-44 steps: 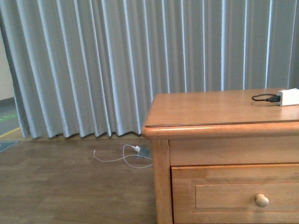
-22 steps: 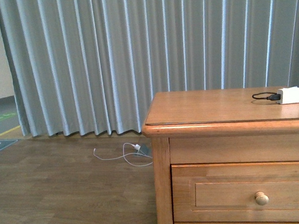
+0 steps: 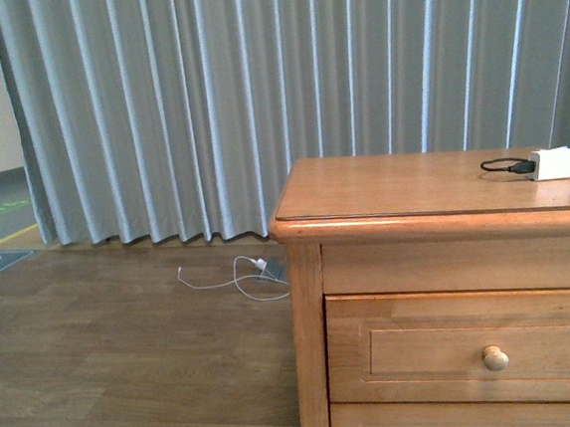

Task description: Place pink marker in drawer with both arms

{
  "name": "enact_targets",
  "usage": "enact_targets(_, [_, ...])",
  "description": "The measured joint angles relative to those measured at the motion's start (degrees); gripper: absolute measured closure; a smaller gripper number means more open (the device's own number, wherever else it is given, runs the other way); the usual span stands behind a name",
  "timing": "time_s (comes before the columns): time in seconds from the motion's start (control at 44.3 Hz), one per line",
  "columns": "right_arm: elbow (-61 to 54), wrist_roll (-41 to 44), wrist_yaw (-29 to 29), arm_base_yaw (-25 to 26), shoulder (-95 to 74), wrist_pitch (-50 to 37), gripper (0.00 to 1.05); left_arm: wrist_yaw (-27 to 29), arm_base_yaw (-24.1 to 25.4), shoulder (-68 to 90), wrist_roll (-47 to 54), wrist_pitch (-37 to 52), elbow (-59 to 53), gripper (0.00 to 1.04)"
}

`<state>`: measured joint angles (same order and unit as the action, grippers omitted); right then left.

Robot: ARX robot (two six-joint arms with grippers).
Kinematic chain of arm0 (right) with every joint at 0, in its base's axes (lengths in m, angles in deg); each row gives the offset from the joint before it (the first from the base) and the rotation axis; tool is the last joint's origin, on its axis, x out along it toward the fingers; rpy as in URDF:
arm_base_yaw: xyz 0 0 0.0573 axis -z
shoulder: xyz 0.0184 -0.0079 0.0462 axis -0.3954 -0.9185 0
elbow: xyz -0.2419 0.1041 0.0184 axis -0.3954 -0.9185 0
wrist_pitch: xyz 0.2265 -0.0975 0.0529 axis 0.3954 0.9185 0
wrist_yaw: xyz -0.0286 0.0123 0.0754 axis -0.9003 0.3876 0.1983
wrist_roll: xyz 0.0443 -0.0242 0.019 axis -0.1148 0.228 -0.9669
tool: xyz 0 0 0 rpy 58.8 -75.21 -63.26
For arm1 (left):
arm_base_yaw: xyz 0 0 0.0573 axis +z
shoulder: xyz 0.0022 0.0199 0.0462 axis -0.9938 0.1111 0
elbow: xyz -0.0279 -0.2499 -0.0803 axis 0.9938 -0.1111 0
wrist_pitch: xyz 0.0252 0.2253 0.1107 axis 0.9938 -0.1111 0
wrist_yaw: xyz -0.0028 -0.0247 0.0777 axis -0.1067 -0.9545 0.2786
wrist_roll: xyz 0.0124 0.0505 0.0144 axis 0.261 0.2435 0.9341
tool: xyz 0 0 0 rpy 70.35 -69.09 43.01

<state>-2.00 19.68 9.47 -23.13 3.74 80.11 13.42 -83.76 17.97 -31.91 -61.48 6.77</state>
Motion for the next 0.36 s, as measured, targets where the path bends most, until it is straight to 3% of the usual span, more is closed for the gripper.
enact_targets(0.226, [0.00, 0.00, 0.00, 0.00, 0.00, 0.00, 0.52, 0.00, 0.00, 0.00, 0.00, 0.00, 0.00, 0.06])
enact_targets(0.361, [0.00, 0.00, 0.00, 0.00, 0.00, 0.00, 0.23, 0.00, 0.00, 0.00, 0.00, 0.00, 0.00, 0.06])
